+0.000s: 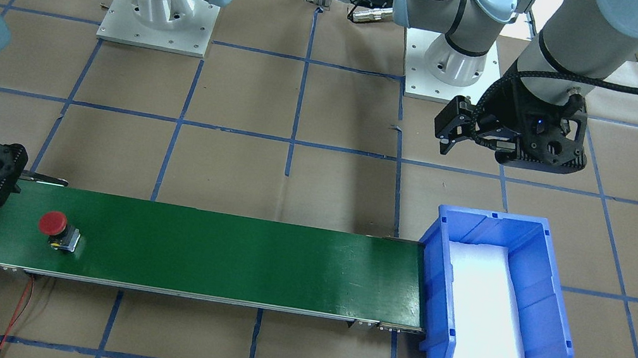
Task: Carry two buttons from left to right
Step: 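Move the right gripper over the belt end above the approaching red button, then lower the right gripper and grasp the red button on the belt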
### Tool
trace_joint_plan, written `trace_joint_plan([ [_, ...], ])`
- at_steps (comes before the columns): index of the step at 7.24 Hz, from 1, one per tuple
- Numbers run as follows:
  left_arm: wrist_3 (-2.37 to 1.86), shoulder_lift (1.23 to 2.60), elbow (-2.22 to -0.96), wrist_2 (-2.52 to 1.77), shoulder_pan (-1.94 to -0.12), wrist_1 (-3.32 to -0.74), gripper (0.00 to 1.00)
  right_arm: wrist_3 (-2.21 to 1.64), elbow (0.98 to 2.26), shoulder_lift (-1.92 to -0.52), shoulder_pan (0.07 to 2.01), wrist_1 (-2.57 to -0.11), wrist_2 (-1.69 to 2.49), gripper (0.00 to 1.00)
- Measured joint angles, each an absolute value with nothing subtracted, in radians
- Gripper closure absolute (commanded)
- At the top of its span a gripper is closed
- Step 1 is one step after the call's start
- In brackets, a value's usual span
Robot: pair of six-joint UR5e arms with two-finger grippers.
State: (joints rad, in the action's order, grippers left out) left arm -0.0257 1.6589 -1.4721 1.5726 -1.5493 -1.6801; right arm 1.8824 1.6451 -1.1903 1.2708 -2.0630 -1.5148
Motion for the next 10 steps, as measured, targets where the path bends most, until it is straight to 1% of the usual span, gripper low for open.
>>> trace_joint_plan([
  [3, -0.021, 1.659, -1.473, 1.575, -1.551, -1.681, 0.0, 1.885, 1.647, -1.184, 1.31, -2.076, -1.536, 0.0],
  [6, -0.02, 1.659, -1.473, 1.575, -1.551, -1.679, 0.0, 1.896, 1.651, -1.157, 1.306, -2.113, -1.568, 0.0],
  [10, -0.02, 1.66, -1.473, 1.575, -1.55, -1.68, 0.0, 1.883, 1.655, -1.157, 1.299, -2.108, -1.565, 0.0],
])
